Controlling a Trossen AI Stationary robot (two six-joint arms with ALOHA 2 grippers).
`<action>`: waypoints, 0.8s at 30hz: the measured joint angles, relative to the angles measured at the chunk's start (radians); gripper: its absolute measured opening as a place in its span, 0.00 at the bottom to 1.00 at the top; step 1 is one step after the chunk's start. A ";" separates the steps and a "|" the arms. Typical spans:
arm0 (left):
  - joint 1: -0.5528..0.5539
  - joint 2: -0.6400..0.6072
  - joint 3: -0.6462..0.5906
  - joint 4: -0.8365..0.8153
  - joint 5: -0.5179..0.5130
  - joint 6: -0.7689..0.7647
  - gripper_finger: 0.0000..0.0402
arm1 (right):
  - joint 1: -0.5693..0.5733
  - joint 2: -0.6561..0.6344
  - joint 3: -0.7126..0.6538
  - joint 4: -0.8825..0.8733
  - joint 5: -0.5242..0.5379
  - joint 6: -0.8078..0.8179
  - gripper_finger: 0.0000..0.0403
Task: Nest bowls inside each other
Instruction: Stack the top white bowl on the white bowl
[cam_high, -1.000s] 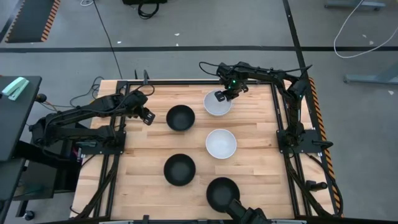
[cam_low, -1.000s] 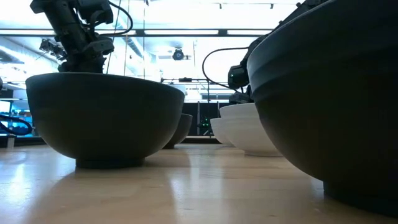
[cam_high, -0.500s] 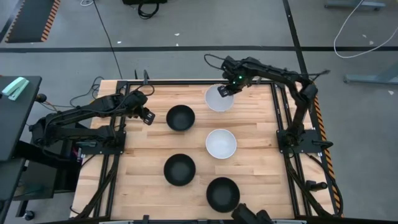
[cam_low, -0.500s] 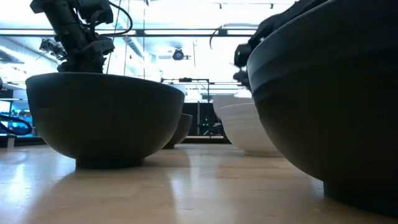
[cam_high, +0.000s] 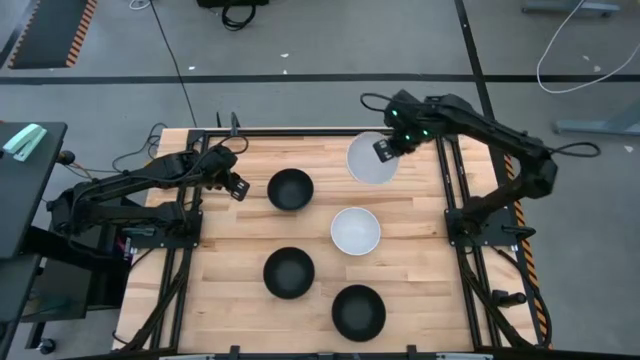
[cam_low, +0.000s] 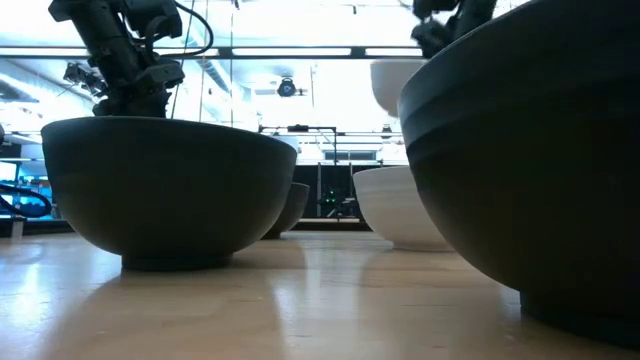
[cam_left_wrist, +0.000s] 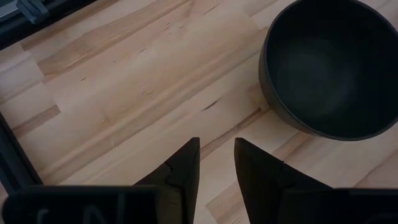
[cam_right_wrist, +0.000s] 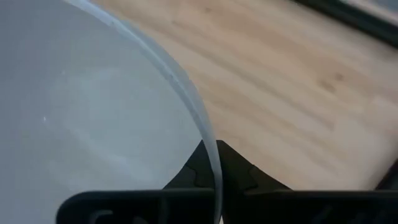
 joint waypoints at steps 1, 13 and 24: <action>0.000 0.000 0.000 0.000 0.000 0.000 0.27 | 0.031 -0.014 0.000 -0.017 0.003 0.028 0.01; 0.000 0.000 0.000 0.002 0.000 0.000 0.27 | 0.399 0.036 0.000 -0.043 0.011 0.260 0.01; 0.000 0.000 0.000 0.002 0.000 0.000 0.27 | 0.467 0.220 0.000 -0.042 0.009 0.227 0.01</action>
